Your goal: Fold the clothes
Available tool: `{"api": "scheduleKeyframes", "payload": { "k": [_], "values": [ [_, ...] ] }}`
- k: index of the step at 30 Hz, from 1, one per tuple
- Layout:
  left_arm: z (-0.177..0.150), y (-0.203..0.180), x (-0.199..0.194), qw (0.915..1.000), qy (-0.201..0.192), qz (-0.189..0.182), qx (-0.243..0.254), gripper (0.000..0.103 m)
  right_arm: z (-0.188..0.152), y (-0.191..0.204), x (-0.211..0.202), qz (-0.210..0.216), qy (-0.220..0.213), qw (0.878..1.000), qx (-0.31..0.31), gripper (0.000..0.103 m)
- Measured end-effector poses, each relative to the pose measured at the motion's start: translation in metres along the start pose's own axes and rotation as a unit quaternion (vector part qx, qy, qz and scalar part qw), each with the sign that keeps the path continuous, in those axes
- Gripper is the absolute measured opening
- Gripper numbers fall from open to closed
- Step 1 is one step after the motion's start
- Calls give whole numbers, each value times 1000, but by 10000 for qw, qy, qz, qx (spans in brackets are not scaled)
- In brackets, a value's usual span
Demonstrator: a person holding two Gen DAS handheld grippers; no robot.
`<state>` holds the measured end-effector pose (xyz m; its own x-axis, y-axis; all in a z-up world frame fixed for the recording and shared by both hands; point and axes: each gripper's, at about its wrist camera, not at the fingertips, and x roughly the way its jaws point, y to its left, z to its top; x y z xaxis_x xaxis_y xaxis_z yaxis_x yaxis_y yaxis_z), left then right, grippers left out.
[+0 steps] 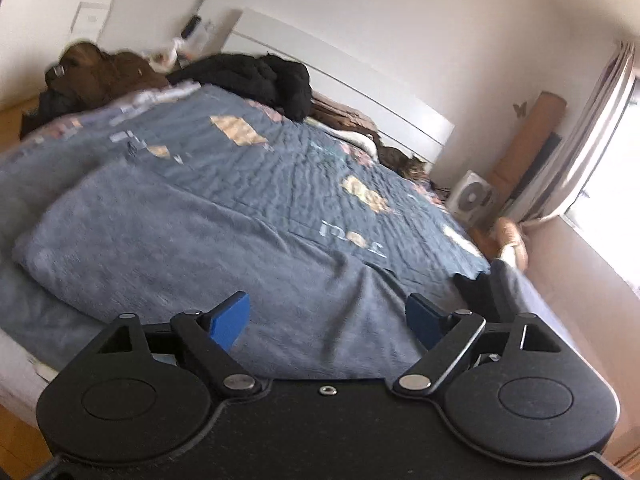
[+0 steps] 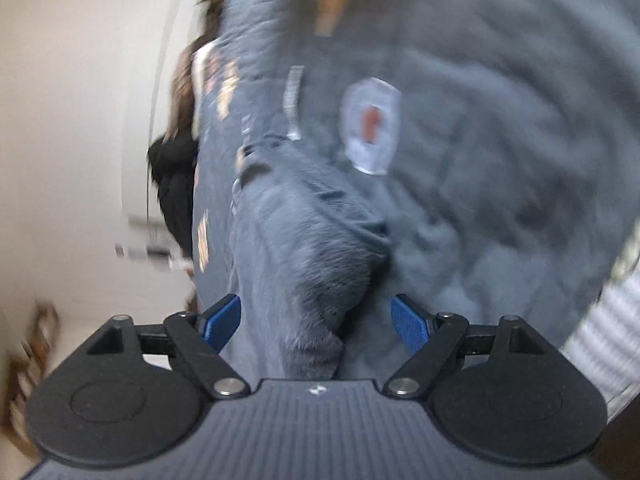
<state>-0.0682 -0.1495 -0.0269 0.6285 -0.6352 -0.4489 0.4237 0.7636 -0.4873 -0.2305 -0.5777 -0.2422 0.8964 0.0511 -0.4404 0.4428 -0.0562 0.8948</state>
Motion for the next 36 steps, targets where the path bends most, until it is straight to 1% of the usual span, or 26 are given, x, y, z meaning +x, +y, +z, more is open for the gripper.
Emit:
{"api": "scheduleKeyframes", "payload": {
  "k": [1, 3, 5, 6, 9, 11, 12, 15, 16, 17, 20, 22, 25, 27, 28, 29, 30, 31, 32, 33, 35, 36],
  "values": [
    [-2, 0, 3, 10000, 73, -20, 2, 85, 0, -3, 4, 67, 9, 9998, 173, 82],
    [-8, -3, 8, 9995, 248, -18, 194, 85, -2, -6, 11, 192, 39, 9991, 381, 82],
    [-16, -12, 13, 9970, 385, 107, 659, 85, -6, -7, 19, 265, 61, 9985, 470, 82],
    [-21, -16, 16, 9948, 447, 182, 900, 85, -7, -6, 22, 247, 43, 9986, 464, 82],
    [-32, -27, 20, 9872, 661, 336, 1410, 85, -8, -5, 29, 140, -129, 9990, 400, 82],
    [-37, -32, 21, 9827, 772, 401, 1636, 85, -6, -2, 30, 96, -228, 9991, 339, 82],
    [-39, -33, 21, 9812, 784, 407, 1714, 85, -4, 0, 30, 29, -289, 9994, 213, 82],
    [-43, -33, 17, 9804, 801, 361, 1764, 86, 4, 8, 30, -182, -476, 9982, -304, 80],
    [-44, -33, 17, 9806, 811, 350, 1749, 87, 7, 7, 30, -180, -535, 9980, -299, 80],
    [-45, -34, 16, 9807, 819, 344, 1741, 87, 9, 3, 30, -138, -551, 9983, -131, 80],
    [-46, -35, 19, 9801, 835, 356, 1767, 87, 15, -16, 32, 227, -485, 9949, 854, 80],
    [-48, -36, 21, 9795, 845, 363, 1793, 87, 16, -21, 35, 344, -397, 9920, 1152, 80],
    [-50, -40, 20, 9776, 846, 344, 1898, 87, 10, -15, 39, 400, -217, 9916, 1214, 80],
    [-52, -42, 20, 9769, 840, 330, 1938, 89, 3, -7, 44, 427, -87, 9938, 1021, 80],
    [-53, -43, 21, 9768, 841, 328, 1942, 90, 1, -3, 46, 343, -70, 9960, 816, 79],
    [-53, -43, 21, 9768, 843, 325, 1940, 91, 0, -1, 46, 192, -129, 9978, 617, 73],
    [-53, -43, 21, 9766, 852, 324, 1947, 91, 0, 0, 44, 31, -233, 9986, 464, 47],
    [-54, -43, 21, 9761, 867, 326, 1964, 91, 1, -1, 42, -153, -329, 9987, 368, 30],
    [-54, -43, 21, 9757, 869, 326, 1983, 91, 2, -3, 40, -302, -399, 9982, 345, 16],
    [-55, -43, 21, 9756, 860, 327, 1995, 91, 3, -3, 38, -320, -438, 9981, 309, 15],
    [-54, -43, 22, 9758, 857, 340, 1984, 91, 3, 4, 34, -186, -490, 9985, 154, 13],
    [-54, -42, 22, 9758, 867, 337, 1980, 91, 1, 11, 30, -123, -562, 9983, -85, 13]
  ]
}}
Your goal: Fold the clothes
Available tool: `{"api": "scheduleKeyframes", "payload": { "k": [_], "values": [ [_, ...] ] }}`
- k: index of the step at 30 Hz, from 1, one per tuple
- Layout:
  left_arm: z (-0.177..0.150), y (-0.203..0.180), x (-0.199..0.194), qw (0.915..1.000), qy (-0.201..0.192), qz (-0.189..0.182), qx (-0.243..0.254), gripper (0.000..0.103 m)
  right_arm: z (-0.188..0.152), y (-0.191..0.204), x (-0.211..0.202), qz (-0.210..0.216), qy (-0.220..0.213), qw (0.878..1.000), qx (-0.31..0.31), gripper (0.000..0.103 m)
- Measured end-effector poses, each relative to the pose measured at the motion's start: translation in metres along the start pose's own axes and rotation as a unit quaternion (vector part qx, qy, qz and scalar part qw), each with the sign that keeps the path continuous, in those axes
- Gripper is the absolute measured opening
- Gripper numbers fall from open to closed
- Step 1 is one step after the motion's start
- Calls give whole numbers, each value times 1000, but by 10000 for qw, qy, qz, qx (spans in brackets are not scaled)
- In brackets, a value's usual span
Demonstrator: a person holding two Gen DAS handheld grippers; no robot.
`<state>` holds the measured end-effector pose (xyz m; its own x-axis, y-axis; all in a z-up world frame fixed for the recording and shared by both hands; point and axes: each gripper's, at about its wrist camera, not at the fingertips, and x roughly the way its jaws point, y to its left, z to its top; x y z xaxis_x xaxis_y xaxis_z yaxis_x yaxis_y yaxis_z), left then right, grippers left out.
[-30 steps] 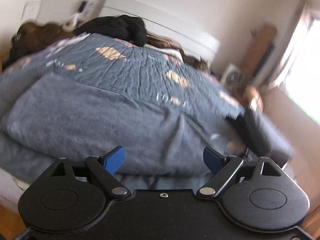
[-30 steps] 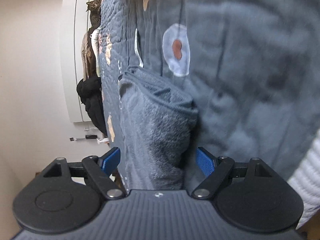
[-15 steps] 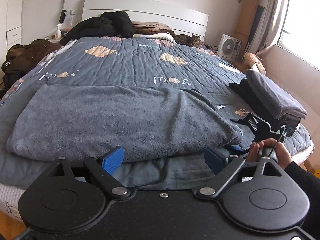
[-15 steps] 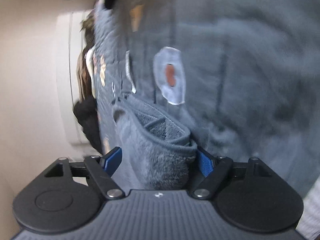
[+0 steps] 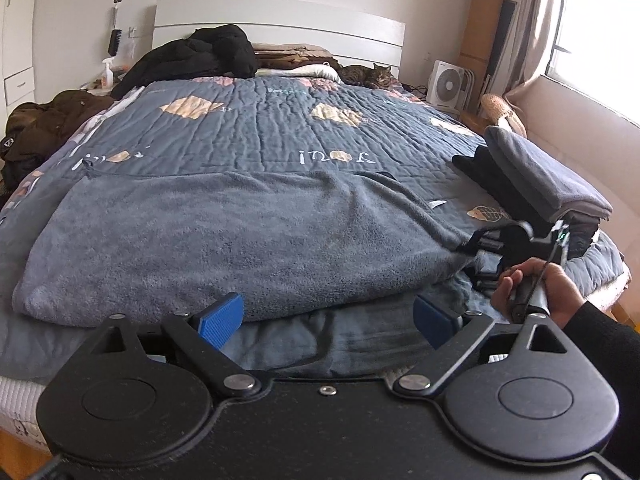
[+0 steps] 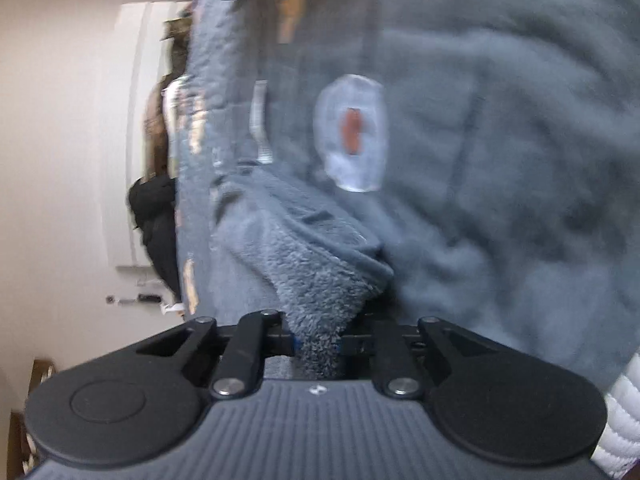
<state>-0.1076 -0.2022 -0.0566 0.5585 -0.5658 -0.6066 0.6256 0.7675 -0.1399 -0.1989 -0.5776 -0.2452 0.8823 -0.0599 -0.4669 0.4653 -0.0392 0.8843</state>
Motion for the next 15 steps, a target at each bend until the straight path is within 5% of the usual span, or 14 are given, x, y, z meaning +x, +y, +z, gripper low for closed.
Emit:
{"api": "scheduleKeyframes", "payload": {
  "k": [2, 4, 8, 10, 12, 15],
  "values": [
    [0, 0, 1, 10000, 17, -6, -3, 91, -4, 24, -10, 25, -277, 9959, -858, 13],
    [-1, 1, 1, 10000, 25, -4, 12, 91, -11, 58, -14, -119, -640, 9738, -2179, 13],
    [-1, 1, 1, 10000, 49, -31, 10, 91, -10, 60, -1, -784, -664, 9547, -2794, 16],
    [-1, 2, 2, 10000, 66, -40, 11, 91, 9, 31, 12, -1120, -289, 9735, -1972, 19],
    [-2, 4, 2, 10000, 82, -48, 17, 91, 26, -3, 12, -710, -168, 9941, -803, 22],
    [-2, 5, 1, 9999, 89, -55, 19, 91, 35, -7, 3, -325, -266, 9988, -239, 25]
  ]
}}
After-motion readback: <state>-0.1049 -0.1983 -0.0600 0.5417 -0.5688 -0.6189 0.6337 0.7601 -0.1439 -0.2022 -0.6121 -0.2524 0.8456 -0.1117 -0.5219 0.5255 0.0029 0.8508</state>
